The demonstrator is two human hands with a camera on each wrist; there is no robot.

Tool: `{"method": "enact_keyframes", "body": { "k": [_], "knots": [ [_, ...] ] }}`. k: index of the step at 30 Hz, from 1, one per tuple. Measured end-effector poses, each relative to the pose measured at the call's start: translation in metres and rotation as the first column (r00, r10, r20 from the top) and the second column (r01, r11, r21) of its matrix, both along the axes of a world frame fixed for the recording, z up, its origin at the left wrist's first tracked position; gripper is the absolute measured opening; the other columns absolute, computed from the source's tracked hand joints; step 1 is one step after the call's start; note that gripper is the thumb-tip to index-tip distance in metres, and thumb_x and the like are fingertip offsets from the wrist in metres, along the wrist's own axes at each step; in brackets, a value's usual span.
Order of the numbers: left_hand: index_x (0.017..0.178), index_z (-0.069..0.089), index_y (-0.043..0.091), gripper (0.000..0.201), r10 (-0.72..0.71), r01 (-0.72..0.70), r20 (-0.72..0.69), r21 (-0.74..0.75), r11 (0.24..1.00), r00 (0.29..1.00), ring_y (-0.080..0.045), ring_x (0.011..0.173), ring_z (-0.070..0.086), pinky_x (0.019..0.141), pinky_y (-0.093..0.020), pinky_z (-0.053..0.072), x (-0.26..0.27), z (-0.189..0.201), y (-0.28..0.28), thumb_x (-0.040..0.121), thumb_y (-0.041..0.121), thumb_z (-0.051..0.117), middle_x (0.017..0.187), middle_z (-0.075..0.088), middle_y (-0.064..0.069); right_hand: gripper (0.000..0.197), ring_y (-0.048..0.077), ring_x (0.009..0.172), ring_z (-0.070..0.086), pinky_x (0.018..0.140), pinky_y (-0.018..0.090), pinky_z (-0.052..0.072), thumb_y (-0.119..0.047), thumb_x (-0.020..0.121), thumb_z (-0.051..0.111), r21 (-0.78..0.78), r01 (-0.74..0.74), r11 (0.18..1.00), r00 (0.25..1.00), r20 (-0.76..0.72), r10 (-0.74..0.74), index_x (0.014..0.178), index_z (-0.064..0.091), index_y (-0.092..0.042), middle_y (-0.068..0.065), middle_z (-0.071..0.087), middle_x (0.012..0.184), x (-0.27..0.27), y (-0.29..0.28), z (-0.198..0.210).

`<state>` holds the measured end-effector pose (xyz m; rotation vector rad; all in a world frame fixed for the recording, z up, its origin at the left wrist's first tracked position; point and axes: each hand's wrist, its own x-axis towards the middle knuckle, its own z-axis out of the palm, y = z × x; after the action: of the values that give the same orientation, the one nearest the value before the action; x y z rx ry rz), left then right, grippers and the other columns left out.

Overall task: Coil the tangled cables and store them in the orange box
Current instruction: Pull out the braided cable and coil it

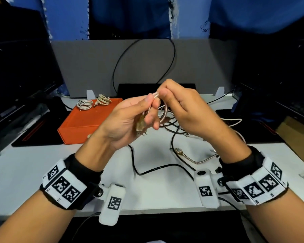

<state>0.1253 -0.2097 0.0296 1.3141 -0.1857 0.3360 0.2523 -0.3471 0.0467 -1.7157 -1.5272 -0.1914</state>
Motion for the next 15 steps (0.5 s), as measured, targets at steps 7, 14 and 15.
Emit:
{"method": "enact_keyframes", "body": {
  "k": [7, 14, 15],
  "knots": [
    [0.128, 0.062, 0.005, 0.040, 0.255, -0.245, 0.052, -0.157, 0.957, 0.965, -0.009, 0.087, 0.073, 0.112, -0.050, 0.045, 0.002, 0.011, 0.010, 0.106, 0.029, 0.040, 0.069, 0.067, 0.010, 0.035, 0.008, 0.060, 0.053, 0.062, 0.036, 0.048, -0.036, 0.111, 0.039, -0.299, 0.155, 0.941, 0.986, 0.106, -0.129, 0.142, 0.051, -0.050, -0.016, 0.062, 0.067, 0.021, -0.002, -0.004],
    [0.126, 0.065, 0.015, 0.030, 0.512, -0.525, 0.169, 0.473, 0.707, 0.842, -0.018, 0.100, 0.073, 0.103, -0.036, 0.051, 0.002, 0.003, 0.017, 0.111, 0.021, 0.040, 0.119, 0.075, 0.007, 0.026, 0.009, 0.089, 0.066, 0.086, 0.043, 0.054, -0.040, 0.106, 0.052, -0.479, -0.091, 0.873, 0.990, 0.050, 0.131, 0.118, 0.069, -0.025, -0.009, 0.074, 0.105, -0.005, 0.000, -0.006],
    [0.124, 0.068, 0.015, 0.030, 0.493, -0.499, 0.177, 0.561, 0.660, 0.852, -0.020, 0.098, 0.073, 0.101, -0.037, 0.052, 0.003, 0.001, 0.017, 0.111, 0.020, 0.041, 0.120, 0.074, 0.007, 0.023, 0.011, 0.098, 0.068, 0.090, 0.044, 0.054, -0.039, 0.105, 0.055, -0.426, -0.107, 0.898, 0.992, 0.020, 0.128, 0.115, 0.071, -0.025, -0.014, 0.073, 0.115, -0.004, -0.003, -0.002]
  ]
}}
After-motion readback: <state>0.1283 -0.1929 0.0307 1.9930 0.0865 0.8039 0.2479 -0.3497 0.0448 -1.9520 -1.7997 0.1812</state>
